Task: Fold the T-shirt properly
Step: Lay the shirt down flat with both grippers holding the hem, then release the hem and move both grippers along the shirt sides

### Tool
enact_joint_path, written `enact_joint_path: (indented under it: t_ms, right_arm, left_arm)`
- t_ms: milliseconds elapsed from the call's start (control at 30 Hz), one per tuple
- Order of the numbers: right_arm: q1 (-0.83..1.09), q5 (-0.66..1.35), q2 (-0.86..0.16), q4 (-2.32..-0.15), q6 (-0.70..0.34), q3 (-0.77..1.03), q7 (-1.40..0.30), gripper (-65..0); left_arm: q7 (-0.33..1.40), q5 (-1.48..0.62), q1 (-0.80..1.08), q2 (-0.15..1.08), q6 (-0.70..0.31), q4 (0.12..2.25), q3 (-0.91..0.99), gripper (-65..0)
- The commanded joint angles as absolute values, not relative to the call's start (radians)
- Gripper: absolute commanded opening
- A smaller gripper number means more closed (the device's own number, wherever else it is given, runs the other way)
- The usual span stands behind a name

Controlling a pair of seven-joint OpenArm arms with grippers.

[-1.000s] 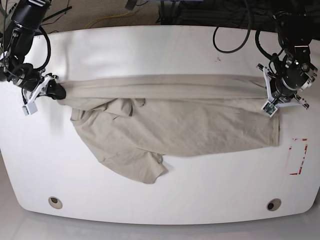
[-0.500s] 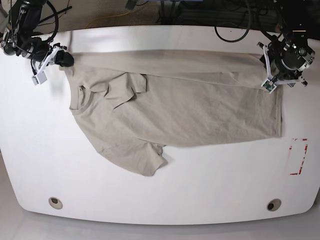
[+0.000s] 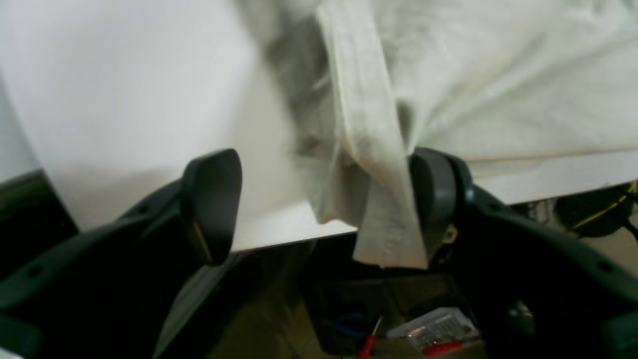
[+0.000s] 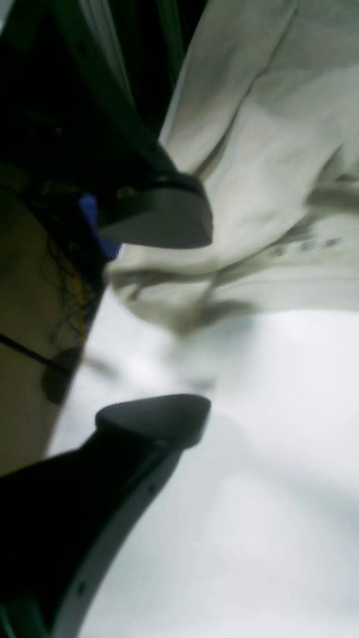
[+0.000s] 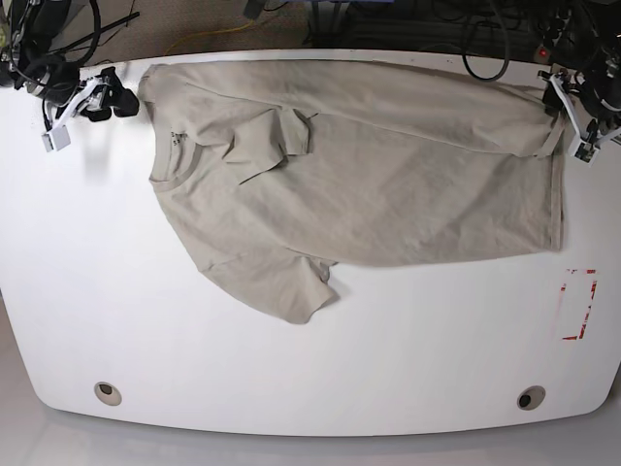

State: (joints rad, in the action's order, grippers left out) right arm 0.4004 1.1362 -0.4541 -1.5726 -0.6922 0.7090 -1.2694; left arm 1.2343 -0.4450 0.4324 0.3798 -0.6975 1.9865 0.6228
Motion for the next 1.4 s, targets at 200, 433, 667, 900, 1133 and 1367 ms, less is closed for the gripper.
enact_joint_path:
  t_ms: [200, 433, 667, 900, 1133, 1367]
  right_arm:
    - [0.228, 1.121, -0.475, -1.554, -0.698, 0.671, -1.253, -22.0]
    - [0.045, 0.978, -0.463, -1.477, -0.698, 0.593, -1.253, -22.0]
    - [-0.114, 0.852, -0.446, -1.331, -0.698, 0.526, -1.244, -22.0]
    - [-0.223, 0.745, -0.427, -1.233, -0.698, 0.45, -1.184, -22.0]
    - [-0.286, 0.702, -0.418, -1.115, -0.698, 0.367, -1.098, -22.0]
    - [-0.305, 0.707, -0.394, -1.049, -0.698, 0.315, -1.049, -22.0]
  left_arm:
    - [1.21, -0.647, 0.429, 0.463, -0.698, 2.005, 0.634, -20.4]
    - [1.21, -0.713, 0.481, 0.484, -0.698, 2.005, 0.604, -20.4]
    - [1.21, -0.72, 0.487, 0.486, -0.698, 2.006, 0.654, -20.4]
    - [1.21, -0.708, 0.397, 0.475, -0.698, 2.002, 0.664, -21.0]
    - [1.21, -0.615, 0.283, 0.426, -0.698, 1.995, 0.664, -21.0]
    - [1.21, -0.438, 0.176, 0.397, -0.698, 1.989, 0.664, -21.0]
